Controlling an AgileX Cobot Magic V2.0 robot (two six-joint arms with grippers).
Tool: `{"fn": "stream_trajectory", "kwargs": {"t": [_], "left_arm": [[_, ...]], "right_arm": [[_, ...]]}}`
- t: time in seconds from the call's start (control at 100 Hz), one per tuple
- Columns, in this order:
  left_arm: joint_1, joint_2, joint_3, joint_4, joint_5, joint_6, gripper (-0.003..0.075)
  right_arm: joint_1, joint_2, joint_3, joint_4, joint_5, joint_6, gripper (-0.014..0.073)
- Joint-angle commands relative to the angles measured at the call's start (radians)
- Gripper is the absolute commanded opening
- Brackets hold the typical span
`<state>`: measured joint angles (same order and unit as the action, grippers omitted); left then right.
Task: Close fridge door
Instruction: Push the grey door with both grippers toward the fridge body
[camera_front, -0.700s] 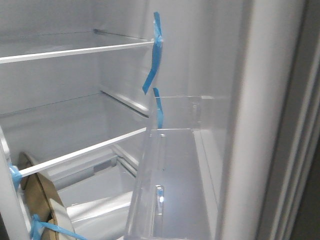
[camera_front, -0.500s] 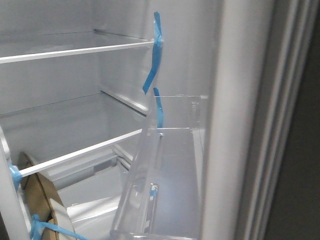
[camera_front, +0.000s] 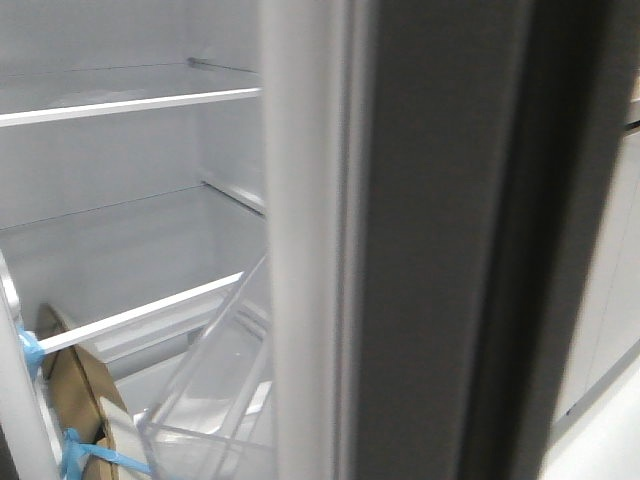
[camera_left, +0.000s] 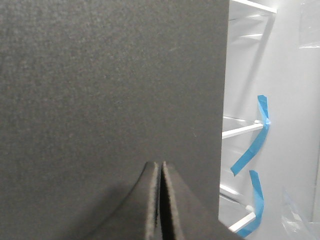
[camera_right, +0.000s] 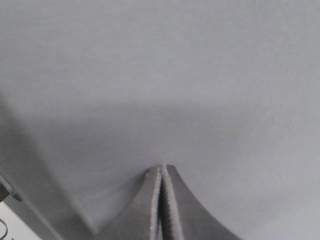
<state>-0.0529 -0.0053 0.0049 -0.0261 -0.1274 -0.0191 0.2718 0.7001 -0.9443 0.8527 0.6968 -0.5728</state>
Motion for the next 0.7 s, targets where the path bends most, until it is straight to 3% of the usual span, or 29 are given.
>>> {"fn": "stream_trajectory", "kwargs": {"t": [0.0,0.69], "left_arm": [[0.005,-0.010,0.035,-0.004,-0.073,-0.004,-0.0020],[0.005,-0.010,0.035,-0.004,-0.073,-0.004,-0.0020]], "right_arm": [[0.003,0.044,-0.041,0.090,-0.054,-0.064,-0.0044],[0.003,0.352,-0.347,0.151,0.056,-0.152,-0.0044]]}}
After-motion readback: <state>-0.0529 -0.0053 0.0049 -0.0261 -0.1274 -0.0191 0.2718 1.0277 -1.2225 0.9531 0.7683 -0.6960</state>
